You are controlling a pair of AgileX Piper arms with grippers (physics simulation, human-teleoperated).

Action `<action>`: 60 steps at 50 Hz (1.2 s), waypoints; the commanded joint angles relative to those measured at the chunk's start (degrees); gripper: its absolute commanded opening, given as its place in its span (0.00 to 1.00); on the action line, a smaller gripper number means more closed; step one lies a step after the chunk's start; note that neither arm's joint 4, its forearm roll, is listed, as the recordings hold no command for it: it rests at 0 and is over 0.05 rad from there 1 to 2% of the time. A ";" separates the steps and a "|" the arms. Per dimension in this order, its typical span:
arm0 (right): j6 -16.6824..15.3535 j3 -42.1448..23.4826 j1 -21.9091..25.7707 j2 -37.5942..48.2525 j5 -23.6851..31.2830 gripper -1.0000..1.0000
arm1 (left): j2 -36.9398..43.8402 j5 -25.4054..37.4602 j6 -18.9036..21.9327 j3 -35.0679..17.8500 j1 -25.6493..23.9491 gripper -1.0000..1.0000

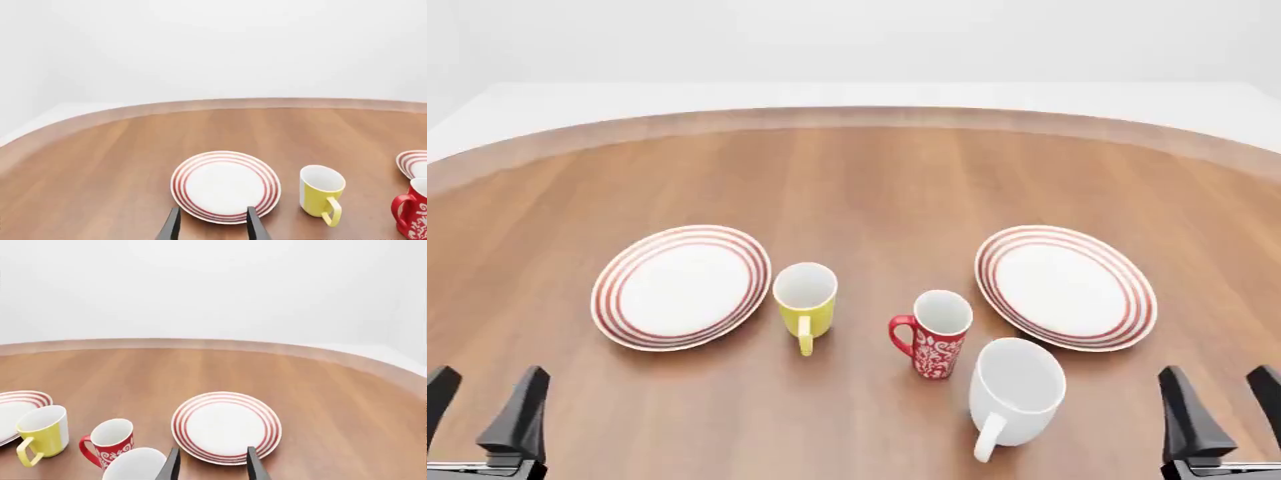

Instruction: Put the red mug on the left plate.

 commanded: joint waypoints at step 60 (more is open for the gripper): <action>-2.18 0.07 0.45 -0.04 -0.02 1.00 | 0.08 1.92 9.86 -4.60 -5.27 1.00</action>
